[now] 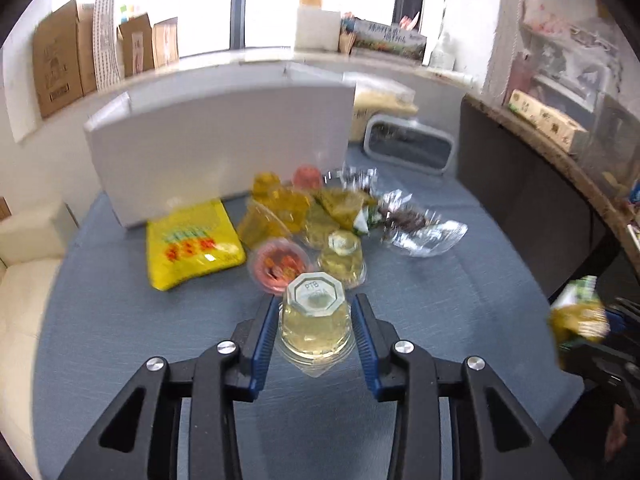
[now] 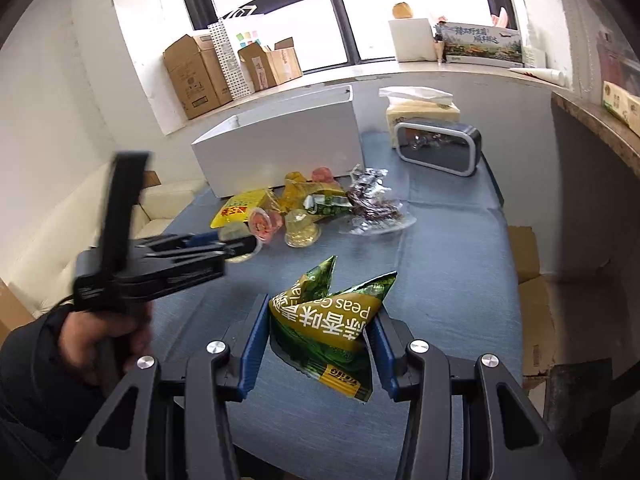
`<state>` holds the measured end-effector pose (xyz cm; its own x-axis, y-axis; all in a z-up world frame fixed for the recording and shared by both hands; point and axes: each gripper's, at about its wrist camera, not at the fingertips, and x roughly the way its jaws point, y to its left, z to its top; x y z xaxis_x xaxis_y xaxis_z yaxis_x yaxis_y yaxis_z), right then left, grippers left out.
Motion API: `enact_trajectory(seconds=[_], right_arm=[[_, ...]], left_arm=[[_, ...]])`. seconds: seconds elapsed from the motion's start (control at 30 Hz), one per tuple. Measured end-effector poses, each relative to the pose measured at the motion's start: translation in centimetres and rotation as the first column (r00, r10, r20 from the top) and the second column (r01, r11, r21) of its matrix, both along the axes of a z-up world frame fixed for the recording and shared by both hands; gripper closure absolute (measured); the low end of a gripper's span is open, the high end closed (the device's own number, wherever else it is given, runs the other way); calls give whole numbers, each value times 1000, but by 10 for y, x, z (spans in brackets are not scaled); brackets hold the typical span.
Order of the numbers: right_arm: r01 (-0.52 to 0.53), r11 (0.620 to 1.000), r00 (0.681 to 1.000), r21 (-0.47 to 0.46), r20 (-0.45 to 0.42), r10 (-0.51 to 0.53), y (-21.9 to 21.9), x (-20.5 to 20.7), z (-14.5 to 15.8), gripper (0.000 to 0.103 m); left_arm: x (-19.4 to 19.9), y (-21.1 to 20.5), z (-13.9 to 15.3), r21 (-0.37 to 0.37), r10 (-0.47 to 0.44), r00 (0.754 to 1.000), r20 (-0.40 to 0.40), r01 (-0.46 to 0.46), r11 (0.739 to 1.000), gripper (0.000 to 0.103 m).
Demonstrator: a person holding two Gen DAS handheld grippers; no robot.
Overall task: Organize snacks
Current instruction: 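Drop the jelly cup and pea-snack bag into the white box, open both grippers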
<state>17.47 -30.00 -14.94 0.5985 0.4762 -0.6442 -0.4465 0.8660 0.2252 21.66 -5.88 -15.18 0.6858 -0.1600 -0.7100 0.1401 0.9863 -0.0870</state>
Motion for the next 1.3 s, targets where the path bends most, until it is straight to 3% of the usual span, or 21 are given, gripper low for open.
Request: enact_trajectory(seconds=[0.3,0.6,0.77,0.97,1.0,1.03,1.07,1.1,1.17,1.3], right_arm=[[-80,997,995,3,63,80,54,47,29,52],[-107,993,984,-42,141,112,136,156,87,52],[-80,993,987,-92,134,92,169,226,100,52],[-29,997,997,-67,65,33,170,286,86,51],[-24,997,998,-67,52,27,170,291,83,44],[-12,998,999,-69,35,15,168,296,79,17],[7,998,999,-66,37,-5,165,297,77,4],[25,999,998,-48,58,-22,159,297,76,0],[66,998,994,-10,85,-65,145,294,77,0],[83,996,992,30,88,-86,130,288,77,0]], left_arm=[[-5,50,69,-34,37,994,107,-33,999,61],[73,109,121,-45,107,978,177,-101,994,61],[144,130,124,-30,112,983,143,-109,994,61],[197,140,101,-14,95,992,88,-95,995,59],[200,141,97,-19,89,993,80,-88,996,49],[203,142,93,-21,91,993,73,-90,996,25],[204,143,90,-15,97,993,73,-97,995,11],[202,143,89,-6,103,990,94,-103,995,0],[197,142,86,34,101,985,141,-107,994,0],[197,144,76,-4,83,994,72,-83,997,0]])
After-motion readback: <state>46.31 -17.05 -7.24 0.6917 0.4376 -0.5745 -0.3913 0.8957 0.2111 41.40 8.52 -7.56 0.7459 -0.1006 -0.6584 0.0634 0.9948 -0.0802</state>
